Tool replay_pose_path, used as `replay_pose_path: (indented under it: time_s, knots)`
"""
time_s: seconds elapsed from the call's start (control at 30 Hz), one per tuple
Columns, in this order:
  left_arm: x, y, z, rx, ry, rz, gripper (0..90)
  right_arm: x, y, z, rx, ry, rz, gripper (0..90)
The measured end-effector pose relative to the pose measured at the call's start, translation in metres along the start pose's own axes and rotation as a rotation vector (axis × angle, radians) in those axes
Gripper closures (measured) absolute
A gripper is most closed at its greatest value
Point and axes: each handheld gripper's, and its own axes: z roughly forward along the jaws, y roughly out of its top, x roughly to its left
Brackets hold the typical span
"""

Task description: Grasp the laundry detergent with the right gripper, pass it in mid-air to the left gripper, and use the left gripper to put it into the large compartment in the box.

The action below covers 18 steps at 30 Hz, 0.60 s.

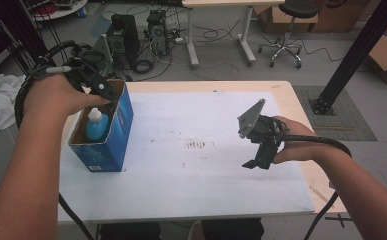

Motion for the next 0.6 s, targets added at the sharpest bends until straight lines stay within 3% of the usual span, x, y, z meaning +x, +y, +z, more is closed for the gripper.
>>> replay_pose_path:
  time_s: [0.1, 0.33, 0.6]
  knots:
    - [-0.010, 0.002, -0.003, -0.005, -0.003, 0.055, 8.9, 0.000, 0.001, -0.001, -0.003, -0.002, -0.006, 1.8]
    - [-0.025, 0.005, -0.009, -0.020, -0.022, 0.141, 8.3, 0.000, -0.002, -0.001, 0.006, 0.004, 0.006, 1.9]
    - [-0.042, 0.011, -0.011, -0.007, -0.027, 0.243, 5.7, -0.002, -0.007, 0.000, 0.013, 0.007, 0.022, 1.8]
